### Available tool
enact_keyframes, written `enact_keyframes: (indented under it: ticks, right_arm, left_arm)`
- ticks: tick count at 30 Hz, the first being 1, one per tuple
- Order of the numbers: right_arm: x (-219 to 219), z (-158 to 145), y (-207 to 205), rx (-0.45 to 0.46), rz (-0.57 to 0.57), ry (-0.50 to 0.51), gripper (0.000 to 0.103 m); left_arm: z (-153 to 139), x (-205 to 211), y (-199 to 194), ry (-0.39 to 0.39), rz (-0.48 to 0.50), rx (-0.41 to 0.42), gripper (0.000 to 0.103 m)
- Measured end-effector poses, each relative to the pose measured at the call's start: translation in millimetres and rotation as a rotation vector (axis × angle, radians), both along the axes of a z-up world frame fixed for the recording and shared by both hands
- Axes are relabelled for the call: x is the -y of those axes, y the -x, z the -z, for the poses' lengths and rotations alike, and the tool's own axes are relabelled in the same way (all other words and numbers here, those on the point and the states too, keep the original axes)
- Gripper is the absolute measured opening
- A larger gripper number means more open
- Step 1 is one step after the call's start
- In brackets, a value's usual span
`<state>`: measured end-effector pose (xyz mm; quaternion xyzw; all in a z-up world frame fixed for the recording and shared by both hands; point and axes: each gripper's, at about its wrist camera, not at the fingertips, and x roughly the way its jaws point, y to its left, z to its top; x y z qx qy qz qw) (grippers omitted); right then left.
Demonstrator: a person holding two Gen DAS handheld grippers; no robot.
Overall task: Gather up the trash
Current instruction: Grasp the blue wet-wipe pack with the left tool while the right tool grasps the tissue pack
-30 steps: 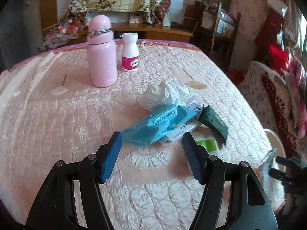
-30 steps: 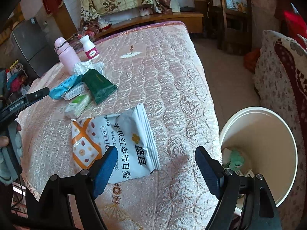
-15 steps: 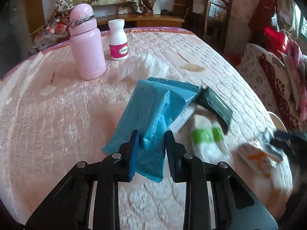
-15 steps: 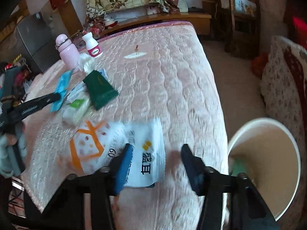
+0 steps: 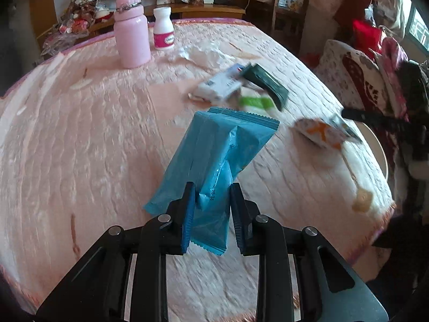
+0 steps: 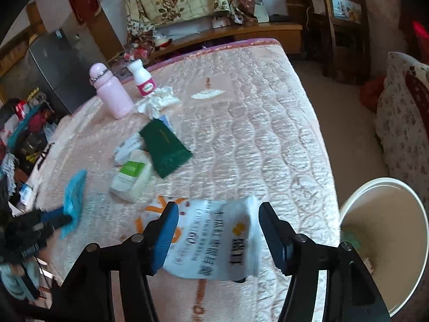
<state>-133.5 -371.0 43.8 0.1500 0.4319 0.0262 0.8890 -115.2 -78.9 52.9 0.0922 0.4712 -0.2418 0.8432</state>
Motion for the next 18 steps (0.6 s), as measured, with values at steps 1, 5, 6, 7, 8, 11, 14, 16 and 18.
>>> enact_keyframes:
  ticks: [1, 5, 6, 7, 8, 11, 14, 16, 18]
  right_arm:
    - [-2.2, -2.1, 0.7, 0.004, -0.007, -0.010, 0.060]
    - [-20.7, -9.1, -5.8, 0.008, -0.040, -0.022, 0.064]
    - [-25.0, -9.5, -7.1, 0.006, -0.048, -0.017, 0.065]
    - [-31.6, -10.5, -8.5, 0.004, -0.062, -0.013, 0.065]
    - [-34.7, -10.9, -8.3, 0.004, -0.070, -0.010, 0.065]
    - [-42.5, -12.1, -7.6, 0.004, -0.085, 0.010, 0.066]
    - [-42.1, -11.2, -6.6, 0.001, -0.078, 0.001, 0.067]
    - [-42.3, -11.0, -6.5, -0.001, -0.081, -0.008, 0.069]
    - [-45.5, -11.6, -7.3, -0.002, -0.091, -0.003, 0.072]
  left_arm:
    - [-2.1, 0.6, 4.0, 0.007, 0.000, -0.001, 0.024]
    - [-14.3, -2.8, 7.3, 0.089, 0.022, -0.001, 0.040]
    - [-16.5, -3.7, 7.0, 0.090, 0.022, 0.006, 0.051]
    - [-19.9, -4.6, 6.7, 0.092, 0.023, 0.024, 0.056]
    - [-22.5, -5.1, 6.9, 0.093, 0.030, 0.037, 0.062]
    - [-22.1, -3.2, 3.0, 0.075, 0.047, 0.055, 0.067]
    - [-14.6, 1.7, 0.2, 0.061, 0.079, 0.043, 0.067]
    - [-4.5, 9.4, -1.9, 0.003, 0.090, 0.043, 0.068]
    - [7.6, 12.7, -9.9, -0.021, 0.080, 0.019, 0.067]
